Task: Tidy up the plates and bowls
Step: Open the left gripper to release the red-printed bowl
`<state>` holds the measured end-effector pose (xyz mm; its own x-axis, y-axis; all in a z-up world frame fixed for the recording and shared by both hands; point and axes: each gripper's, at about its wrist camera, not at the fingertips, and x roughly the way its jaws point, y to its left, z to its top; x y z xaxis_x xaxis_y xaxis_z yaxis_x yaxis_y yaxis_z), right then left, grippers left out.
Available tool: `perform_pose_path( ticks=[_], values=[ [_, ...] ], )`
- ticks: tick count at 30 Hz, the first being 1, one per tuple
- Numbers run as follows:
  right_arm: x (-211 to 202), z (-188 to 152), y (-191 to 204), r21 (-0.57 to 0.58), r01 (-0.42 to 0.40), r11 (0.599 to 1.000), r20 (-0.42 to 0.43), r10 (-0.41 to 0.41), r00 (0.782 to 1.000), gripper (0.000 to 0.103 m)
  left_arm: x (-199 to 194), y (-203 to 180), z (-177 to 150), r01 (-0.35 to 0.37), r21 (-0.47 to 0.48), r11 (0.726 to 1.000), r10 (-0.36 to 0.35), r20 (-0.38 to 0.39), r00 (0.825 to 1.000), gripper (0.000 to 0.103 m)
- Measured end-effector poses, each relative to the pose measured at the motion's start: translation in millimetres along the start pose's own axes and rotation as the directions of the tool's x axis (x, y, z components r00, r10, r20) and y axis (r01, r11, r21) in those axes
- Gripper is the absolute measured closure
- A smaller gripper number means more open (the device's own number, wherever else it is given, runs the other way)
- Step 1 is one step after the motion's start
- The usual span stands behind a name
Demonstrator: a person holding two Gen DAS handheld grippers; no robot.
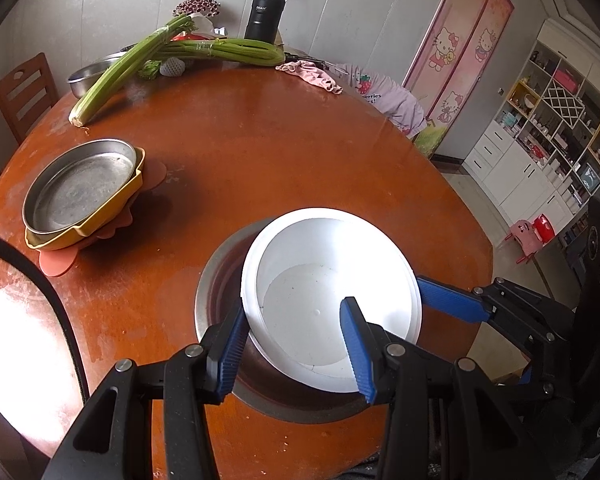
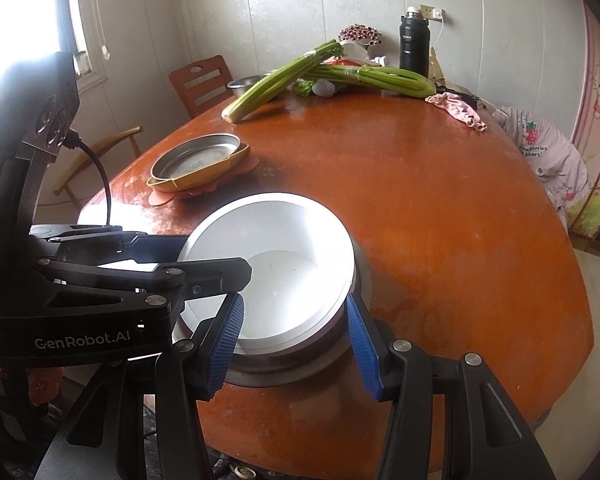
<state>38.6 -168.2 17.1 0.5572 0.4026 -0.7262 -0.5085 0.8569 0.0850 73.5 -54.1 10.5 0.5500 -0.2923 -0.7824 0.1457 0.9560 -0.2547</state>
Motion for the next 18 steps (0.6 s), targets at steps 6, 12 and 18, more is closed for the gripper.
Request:
perform_pose_path(
  ticks=[6,12,18],
  values=[
    [3.3,-0.1,-2.7,0.002,-0.006,1.000,-0.007,0.006,1.000,0.049,1.1,1.3,0.8,-0.017,-0.005,1.000,0.017,-0.003,1.000,0.057],
    [3.5,0.2,-5.2,0.008,-0.009,1.000,-0.004,0.009,1.000,0.049,1.2,2.4,2.1,-0.017,-0.004,1.000,0.017,-0.001,1.000,0.057],
    [0.9,2.0,-7.6,0.014,-0.014,1.000,0.007,0.014,1.000,0.049,-4.2,3.4,3.9,-0.005,-0.005,1.000,0.005,0.019,1.000,0.057]
  ],
)
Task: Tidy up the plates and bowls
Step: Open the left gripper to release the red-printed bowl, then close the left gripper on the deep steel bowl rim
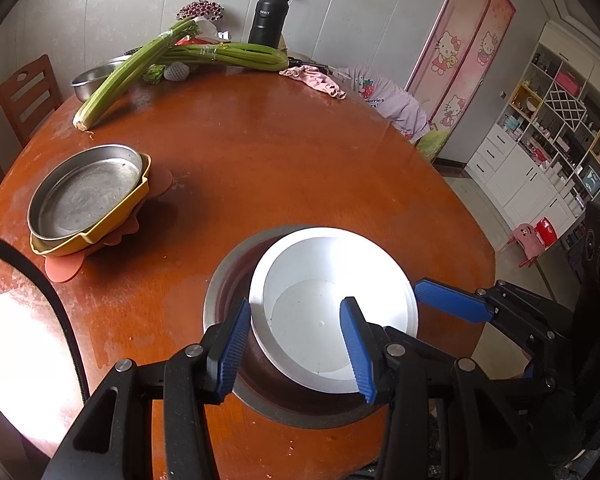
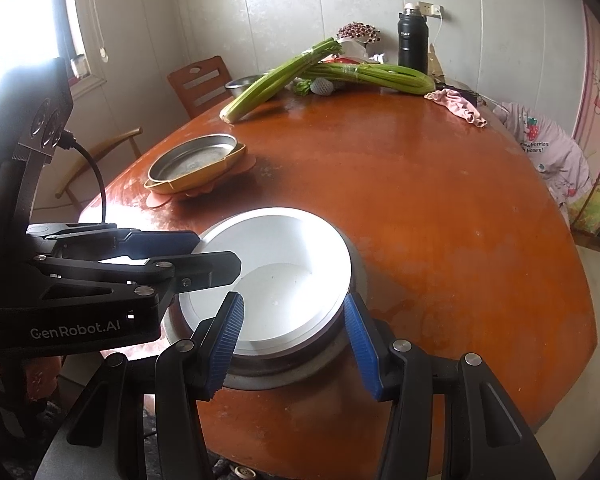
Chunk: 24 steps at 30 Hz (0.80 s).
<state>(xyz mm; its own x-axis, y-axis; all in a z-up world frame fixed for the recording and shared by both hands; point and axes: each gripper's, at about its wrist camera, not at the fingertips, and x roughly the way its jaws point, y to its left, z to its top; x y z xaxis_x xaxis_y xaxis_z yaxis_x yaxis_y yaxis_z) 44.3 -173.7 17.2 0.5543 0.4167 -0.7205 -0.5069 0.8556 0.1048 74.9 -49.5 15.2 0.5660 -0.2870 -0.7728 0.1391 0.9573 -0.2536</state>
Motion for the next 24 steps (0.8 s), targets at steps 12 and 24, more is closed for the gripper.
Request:
perform_pose_path(
  ticks=[12,24],
  values=[
    [-8,12,-12,0.039,0.040,0.998,0.023,-0.041,0.999,0.044,-12,11,12,-0.050,-0.013,0.999,0.050,0.028,0.998,0.050],
    [11,9,-21,0.120,0.040,0.992,-0.052,-0.034,0.998,0.040,13,33,8,-0.044,-0.081,0.996,0.039,-0.060,0.997,0.038]
  ],
)
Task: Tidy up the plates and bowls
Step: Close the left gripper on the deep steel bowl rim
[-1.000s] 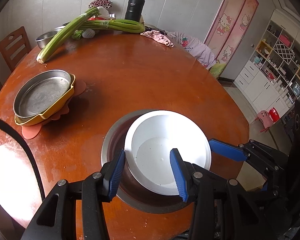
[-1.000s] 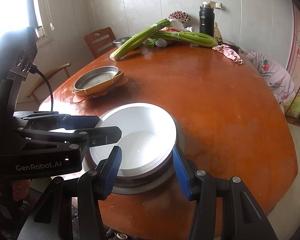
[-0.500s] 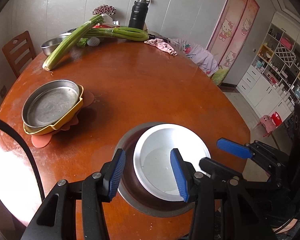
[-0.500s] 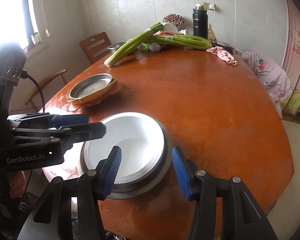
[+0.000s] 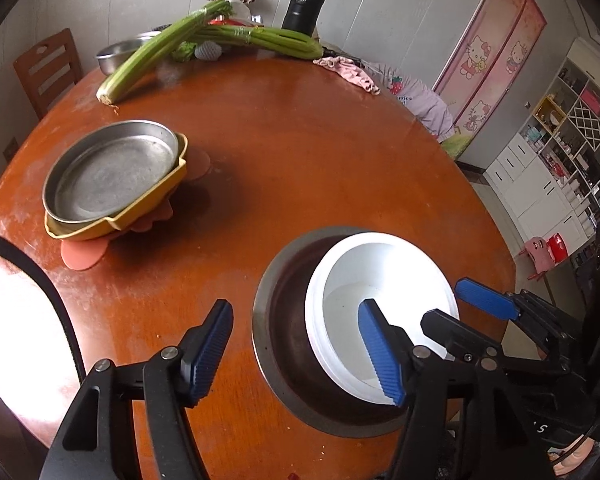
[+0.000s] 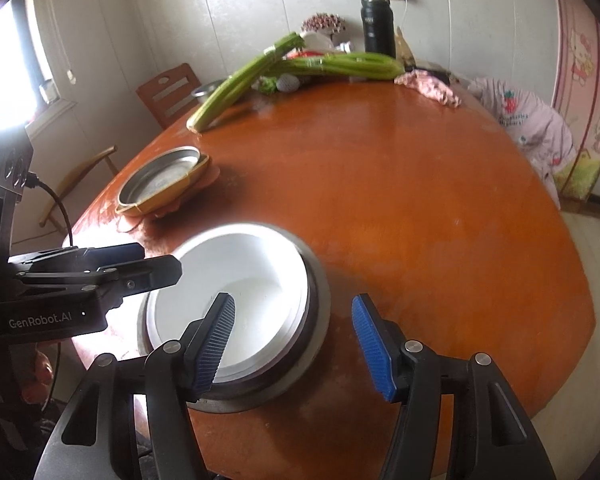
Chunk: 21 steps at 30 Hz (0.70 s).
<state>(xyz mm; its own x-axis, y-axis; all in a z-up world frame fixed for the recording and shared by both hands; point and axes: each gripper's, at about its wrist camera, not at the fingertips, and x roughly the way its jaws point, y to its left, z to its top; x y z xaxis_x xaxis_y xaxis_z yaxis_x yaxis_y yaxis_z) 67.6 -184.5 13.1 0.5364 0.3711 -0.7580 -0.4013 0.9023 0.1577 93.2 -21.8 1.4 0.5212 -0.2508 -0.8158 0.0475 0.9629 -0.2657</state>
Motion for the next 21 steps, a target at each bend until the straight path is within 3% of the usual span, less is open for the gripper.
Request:
perform_pose_path(
  ticks=[14,21],
  values=[
    [31,-10,5,0.009,-0.065,0.998,-0.114,0.066,0.991,0.040,41,2,-1,0.018,0.020,1.000,-0.016,-0.109,0.994,0.038],
    [38,-8,10,0.021,-0.096,0.995,-0.129,0.098,0.987,0.039,48,3,1,0.072,0.014,0.997,-0.070,-0.121,0.990,0.042]
  ],
)
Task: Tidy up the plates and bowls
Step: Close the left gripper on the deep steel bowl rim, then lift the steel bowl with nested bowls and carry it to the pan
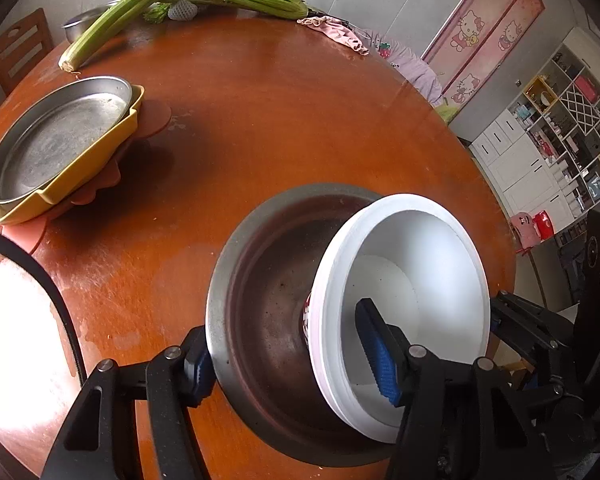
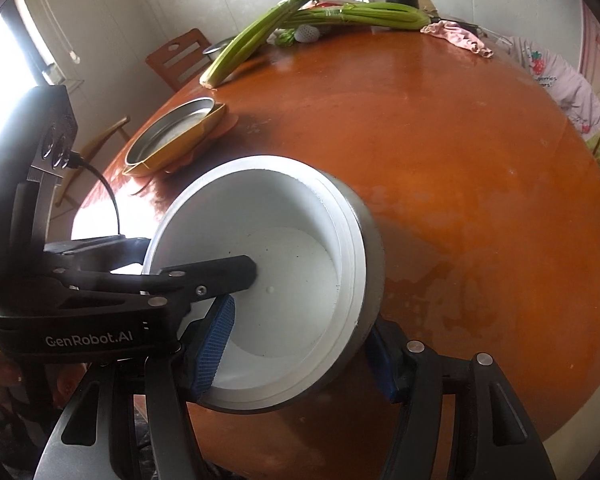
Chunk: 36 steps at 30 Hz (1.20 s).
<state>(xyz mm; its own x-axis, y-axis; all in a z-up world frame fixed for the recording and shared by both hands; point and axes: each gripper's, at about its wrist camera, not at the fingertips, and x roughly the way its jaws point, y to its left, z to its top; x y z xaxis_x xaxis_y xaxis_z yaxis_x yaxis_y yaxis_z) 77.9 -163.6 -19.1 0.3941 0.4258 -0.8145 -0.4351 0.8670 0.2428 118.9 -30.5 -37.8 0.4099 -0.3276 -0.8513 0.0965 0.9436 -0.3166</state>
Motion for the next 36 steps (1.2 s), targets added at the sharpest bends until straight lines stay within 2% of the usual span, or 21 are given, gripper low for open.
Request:
perform_pose_path(
  ticks=[11,23,36],
  values=[
    [-7,24,18,-0.025,-0.001,1.000,0.037,0.002,0.999,0.039,-31,13,13,0.005,-0.005,1.000,-0.004,0.077,0.997,0.043],
    [-7,62,66,-0.099,-0.038,0.994,0.085,0.047,0.995,0.039,-75,51,30,-0.050,-0.051,0.997,0.058,0.170,0.984,0.043],
    [4,88,107,-0.156,-0.073,0.985,0.093,0.088,0.992,0.039,-107,88,33,-0.089,-0.094,0.992,0.107,0.215,0.971,0.043]
  ],
)
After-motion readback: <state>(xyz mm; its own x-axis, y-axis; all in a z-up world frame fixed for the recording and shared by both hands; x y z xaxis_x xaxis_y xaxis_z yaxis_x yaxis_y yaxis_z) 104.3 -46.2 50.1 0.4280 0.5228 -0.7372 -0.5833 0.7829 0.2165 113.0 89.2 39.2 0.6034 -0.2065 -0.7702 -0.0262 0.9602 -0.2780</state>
